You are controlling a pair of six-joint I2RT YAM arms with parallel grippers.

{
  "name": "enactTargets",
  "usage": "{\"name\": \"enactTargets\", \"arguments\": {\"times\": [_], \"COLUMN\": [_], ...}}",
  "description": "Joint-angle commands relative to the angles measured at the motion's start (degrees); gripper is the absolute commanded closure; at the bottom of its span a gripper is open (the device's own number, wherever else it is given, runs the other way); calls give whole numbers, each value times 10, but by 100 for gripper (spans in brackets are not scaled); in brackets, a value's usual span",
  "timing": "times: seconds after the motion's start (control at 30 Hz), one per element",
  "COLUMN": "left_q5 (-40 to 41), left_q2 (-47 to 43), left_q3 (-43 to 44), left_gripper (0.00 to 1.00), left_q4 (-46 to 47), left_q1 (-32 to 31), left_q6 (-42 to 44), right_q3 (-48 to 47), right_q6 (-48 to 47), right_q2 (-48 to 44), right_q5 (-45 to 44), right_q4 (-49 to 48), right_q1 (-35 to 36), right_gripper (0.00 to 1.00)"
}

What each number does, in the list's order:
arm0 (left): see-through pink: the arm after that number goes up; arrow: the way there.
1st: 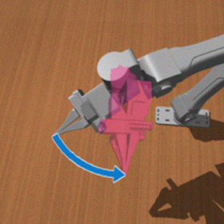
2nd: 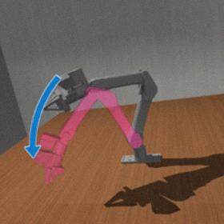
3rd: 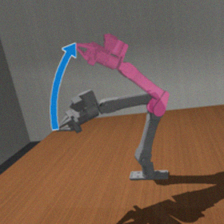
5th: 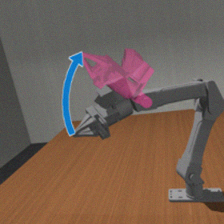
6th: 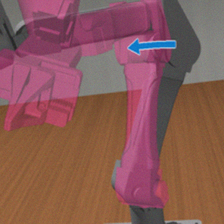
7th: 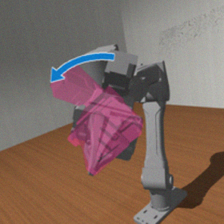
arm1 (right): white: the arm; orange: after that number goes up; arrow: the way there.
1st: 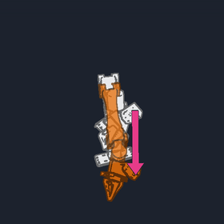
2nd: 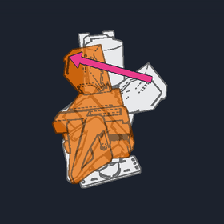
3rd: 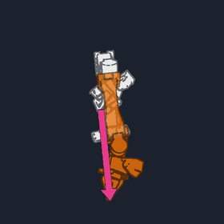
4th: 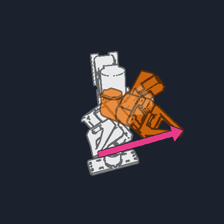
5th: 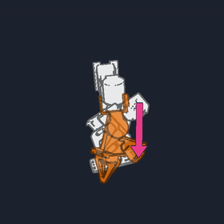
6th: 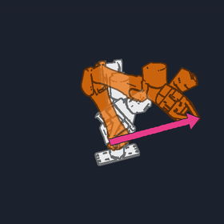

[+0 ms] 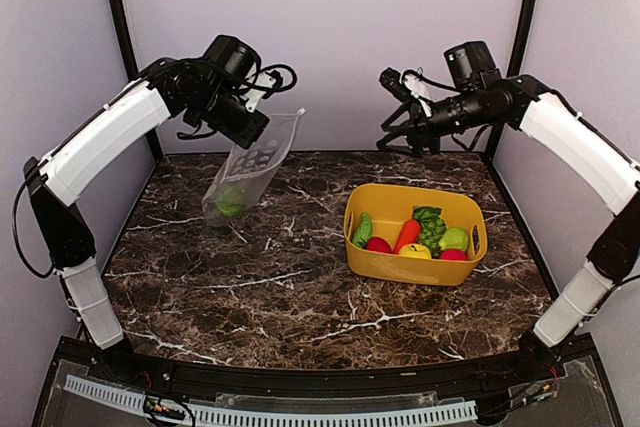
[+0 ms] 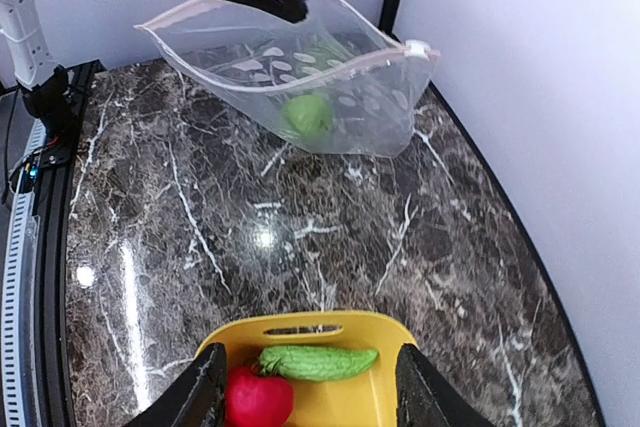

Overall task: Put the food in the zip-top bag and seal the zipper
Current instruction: Adjust the zipper food storage bag at the center of the board.

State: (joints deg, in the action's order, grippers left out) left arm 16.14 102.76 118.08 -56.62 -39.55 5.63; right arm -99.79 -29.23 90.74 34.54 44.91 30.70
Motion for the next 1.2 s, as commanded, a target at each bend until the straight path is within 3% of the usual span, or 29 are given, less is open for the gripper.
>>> {"name": "enactTargets", "arguments": {"times": [0.0, 0.37, 0.6, 0.77, 1.07, 1.13, 1.17], "left_q5": [-70, -80, -95, -103, -140, -149, -150], "left_q2": [35, -6, -17, -25, -48, -60, -65], "left_q3": [-20, -102, -113, -132, -192, -202, -208], "left_gripper": [99, 99, 99, 99, 99, 99, 99], "left_q4": [15, 147, 172, 187, 227, 227, 229], "left_q1": [-6, -5, -5, -5, -5, -5, -5], "left_q6": [-14, -8, 2, 2, -28, -36, -34], "right_q3": [101, 198, 170, 164, 202, 209, 213], "right_q6": [12, -60, -65, -130, -211, -222, -227], "right_q2": [-28, -17, 54, 53, 11, -2, -9], "right_q5": [-22, -123, -111, -117, -161, -171, -178], "right_q4": [-37, 11, 38, 85, 129, 130, 131], "right_q1": [-37, -68, -113, -141, -158, -158, -157], "right_gripper": [46, 50, 55, 55, 48, 41, 33]}}
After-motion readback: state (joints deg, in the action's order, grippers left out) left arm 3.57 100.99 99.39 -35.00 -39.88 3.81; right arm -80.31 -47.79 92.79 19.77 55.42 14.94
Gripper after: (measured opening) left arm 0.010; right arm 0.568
